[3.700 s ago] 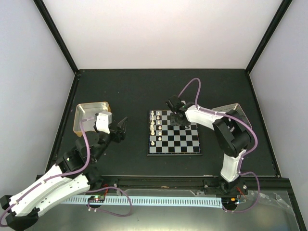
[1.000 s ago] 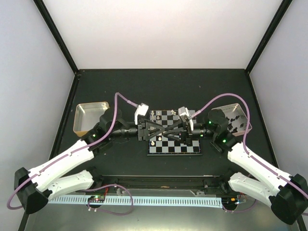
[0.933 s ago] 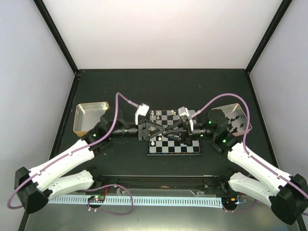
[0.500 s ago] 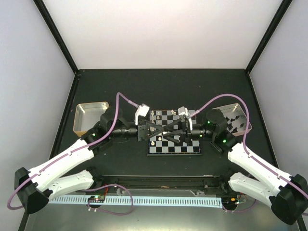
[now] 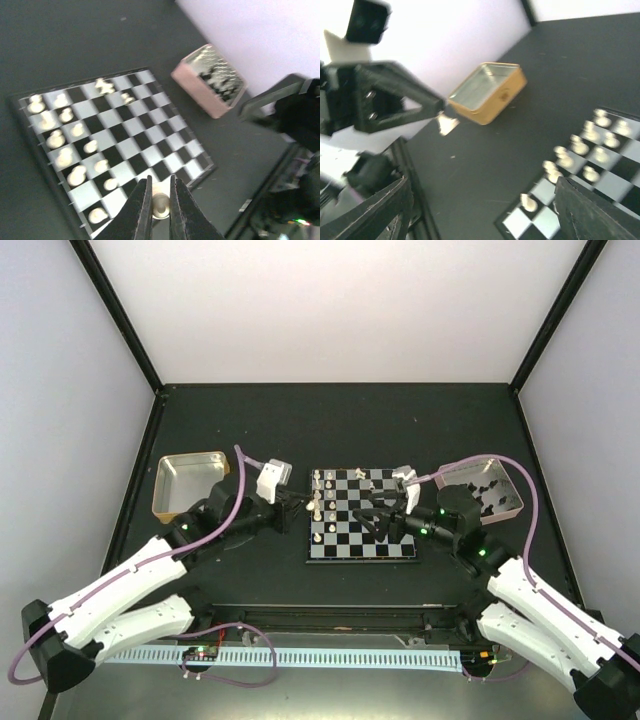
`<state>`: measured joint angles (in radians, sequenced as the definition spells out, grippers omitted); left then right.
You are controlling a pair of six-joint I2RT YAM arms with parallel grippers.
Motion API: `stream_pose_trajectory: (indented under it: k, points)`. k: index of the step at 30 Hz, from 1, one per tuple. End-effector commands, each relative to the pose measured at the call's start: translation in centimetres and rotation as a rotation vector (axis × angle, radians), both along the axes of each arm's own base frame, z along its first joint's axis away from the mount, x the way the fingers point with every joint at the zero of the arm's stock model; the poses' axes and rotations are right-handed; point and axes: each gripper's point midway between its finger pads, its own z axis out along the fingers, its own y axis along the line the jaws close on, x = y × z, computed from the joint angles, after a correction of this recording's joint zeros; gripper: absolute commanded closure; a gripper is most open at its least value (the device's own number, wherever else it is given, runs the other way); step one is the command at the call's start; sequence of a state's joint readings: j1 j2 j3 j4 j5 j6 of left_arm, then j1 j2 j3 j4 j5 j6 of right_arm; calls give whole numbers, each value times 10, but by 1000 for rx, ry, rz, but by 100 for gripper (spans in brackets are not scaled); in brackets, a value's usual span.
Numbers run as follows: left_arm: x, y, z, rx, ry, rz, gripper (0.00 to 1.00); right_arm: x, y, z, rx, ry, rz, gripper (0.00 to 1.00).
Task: Set up the chess pieces on the board
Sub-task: Place the chess piece on the chessboard.
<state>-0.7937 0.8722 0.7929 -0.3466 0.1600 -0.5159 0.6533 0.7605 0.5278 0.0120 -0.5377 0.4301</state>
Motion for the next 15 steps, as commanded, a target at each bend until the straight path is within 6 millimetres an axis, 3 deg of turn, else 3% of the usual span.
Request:
stream_pose_trajectory:
  k: [1,9,15]
  points:
    - [18,29,-51,237,12,158,98,41,-42,-43,-108,176,-391,22]
    - [21,20,-98,347,79,192,98,52,-73,-103,-213,384,-629,23]
    - [17,6,-118,338,113,169,98,51,-81,-126,-232,448,-679,23]
